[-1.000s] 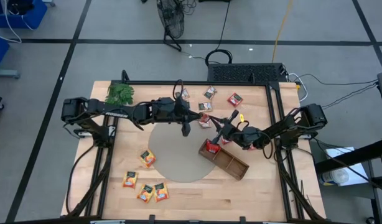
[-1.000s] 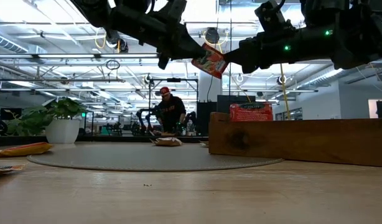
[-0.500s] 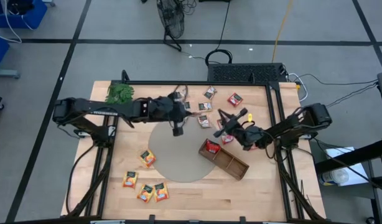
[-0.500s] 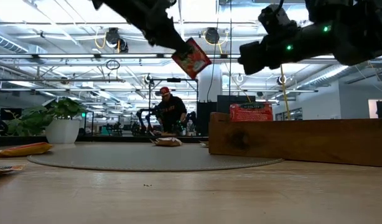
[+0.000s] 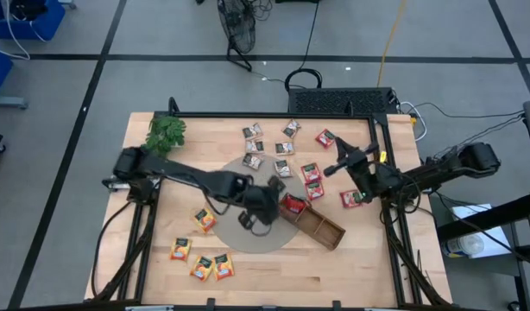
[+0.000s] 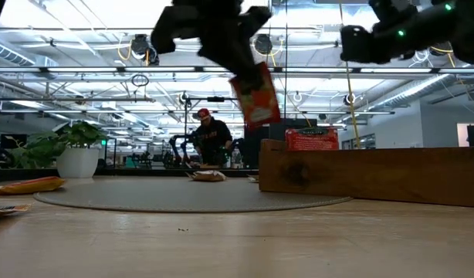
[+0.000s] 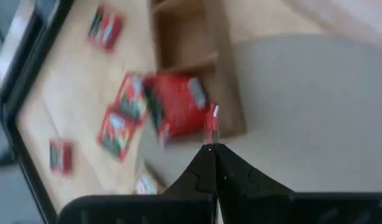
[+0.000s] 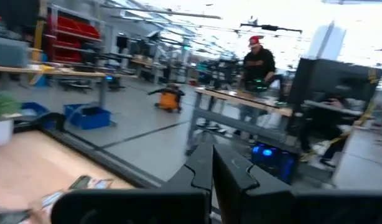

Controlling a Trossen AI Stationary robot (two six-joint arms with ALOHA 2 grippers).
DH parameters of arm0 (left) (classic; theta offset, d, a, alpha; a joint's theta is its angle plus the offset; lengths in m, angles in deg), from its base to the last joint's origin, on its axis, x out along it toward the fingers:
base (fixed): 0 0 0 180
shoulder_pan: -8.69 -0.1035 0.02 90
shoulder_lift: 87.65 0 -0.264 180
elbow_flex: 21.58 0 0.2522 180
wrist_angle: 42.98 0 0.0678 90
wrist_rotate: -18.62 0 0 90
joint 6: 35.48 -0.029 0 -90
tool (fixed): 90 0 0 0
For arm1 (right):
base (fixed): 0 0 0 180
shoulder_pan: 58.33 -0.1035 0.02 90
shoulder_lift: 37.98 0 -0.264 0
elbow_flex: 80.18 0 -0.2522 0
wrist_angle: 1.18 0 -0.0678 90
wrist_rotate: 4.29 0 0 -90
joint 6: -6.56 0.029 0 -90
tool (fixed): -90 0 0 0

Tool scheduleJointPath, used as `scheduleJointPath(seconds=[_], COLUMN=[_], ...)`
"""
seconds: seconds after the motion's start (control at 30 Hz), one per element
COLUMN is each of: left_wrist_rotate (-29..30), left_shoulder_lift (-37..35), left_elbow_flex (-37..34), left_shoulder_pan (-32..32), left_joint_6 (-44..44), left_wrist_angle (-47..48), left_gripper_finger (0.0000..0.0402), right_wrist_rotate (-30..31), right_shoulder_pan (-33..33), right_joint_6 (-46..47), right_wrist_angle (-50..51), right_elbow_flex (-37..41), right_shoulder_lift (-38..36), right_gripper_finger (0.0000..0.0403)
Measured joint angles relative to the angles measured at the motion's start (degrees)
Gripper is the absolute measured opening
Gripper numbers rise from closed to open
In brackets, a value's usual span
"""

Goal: Pick & Place Tea
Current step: Put the red tea bag into the left section of the wooden organizer

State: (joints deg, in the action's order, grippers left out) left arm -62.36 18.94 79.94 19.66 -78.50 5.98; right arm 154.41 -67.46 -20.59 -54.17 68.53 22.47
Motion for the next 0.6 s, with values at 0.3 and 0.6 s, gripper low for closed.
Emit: scheduleJointPath(seconds=[0.3, 0.6], left_wrist_rotate=[0.4, -2.1], left_shoulder_lift=[8.5, 15.7], left_elbow_flex=[12.4, 21.4], left_shoulder_pan=[0.4, -2.6], left_joint_6=[-2.7, -1.2], left_wrist_angle=[4.0, 11.5], left_gripper_finger=[0.0001, 0.0001], right_wrist_rotate=[-2.7, -2.9], right_shoulder_pan=[0.0, 0.0], right_joint_6=[6.5, 8.1], right_wrist_angle=[0.6, 2.4], right_elbow_flex=[5.0, 5.0], right_shoulder_lift=[-2.0, -1.9], right_gripper_finger=[0.0, 0.0])
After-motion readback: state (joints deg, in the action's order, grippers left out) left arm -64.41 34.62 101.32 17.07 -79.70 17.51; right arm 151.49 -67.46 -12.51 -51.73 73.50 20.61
